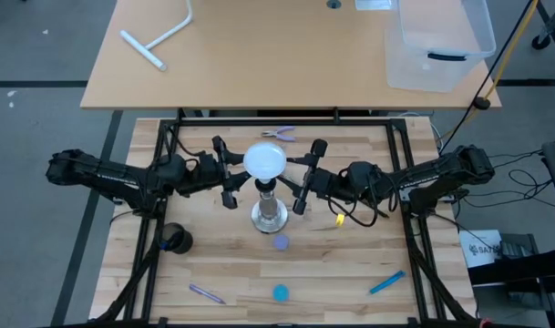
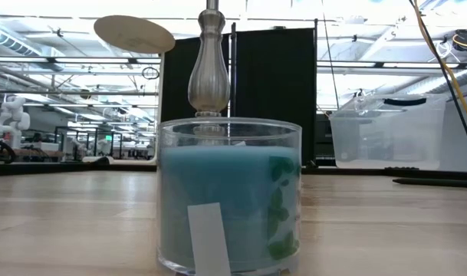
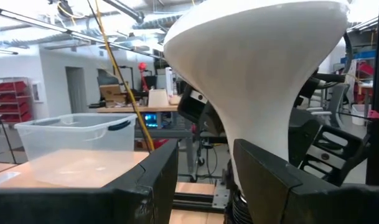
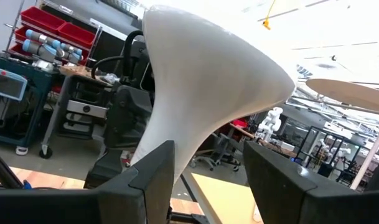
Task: Screw lightbulb
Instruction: Remove the lightbulb from the silver lamp socket
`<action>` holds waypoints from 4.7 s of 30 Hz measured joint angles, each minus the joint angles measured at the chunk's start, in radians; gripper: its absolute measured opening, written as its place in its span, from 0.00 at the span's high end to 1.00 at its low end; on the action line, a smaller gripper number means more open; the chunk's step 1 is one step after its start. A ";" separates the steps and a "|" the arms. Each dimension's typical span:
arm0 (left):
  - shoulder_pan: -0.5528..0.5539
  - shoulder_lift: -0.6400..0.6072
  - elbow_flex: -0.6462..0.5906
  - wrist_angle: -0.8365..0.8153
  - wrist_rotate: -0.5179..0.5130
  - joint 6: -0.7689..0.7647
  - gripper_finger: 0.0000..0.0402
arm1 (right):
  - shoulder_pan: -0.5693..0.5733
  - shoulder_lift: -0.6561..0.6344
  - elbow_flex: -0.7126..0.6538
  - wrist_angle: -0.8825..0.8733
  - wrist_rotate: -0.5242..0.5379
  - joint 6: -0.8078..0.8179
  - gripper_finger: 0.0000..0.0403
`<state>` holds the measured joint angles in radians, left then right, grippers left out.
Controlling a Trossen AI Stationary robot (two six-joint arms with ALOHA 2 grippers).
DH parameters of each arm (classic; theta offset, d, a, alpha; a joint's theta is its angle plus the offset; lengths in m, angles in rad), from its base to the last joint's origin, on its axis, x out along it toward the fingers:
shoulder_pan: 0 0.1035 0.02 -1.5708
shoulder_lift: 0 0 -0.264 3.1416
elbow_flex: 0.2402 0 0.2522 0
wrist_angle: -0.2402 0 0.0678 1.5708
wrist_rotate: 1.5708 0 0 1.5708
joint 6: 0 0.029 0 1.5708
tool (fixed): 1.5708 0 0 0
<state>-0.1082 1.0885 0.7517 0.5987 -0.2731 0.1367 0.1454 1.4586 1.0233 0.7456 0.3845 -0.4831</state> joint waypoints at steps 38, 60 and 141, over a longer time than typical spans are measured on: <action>-0.030 0.000 0.000 -0.015 -0.006 -0.004 0.60 | -0.009 0.000 0.000 0.004 -0.027 -0.030 0.54; -0.077 0.000 0.000 -0.014 0.009 0.003 0.60 | -0.049 0.000 0.000 0.015 -0.075 0.000 0.54; -0.120 -0.022 0.000 -0.055 0.005 0.081 0.60 | -0.067 0.013 0.000 -0.019 -0.071 0.019 0.54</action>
<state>-0.2280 1.0663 0.7521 0.5436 -0.2684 0.2182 0.0788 1.4719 1.0237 0.7270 0.3134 -0.4641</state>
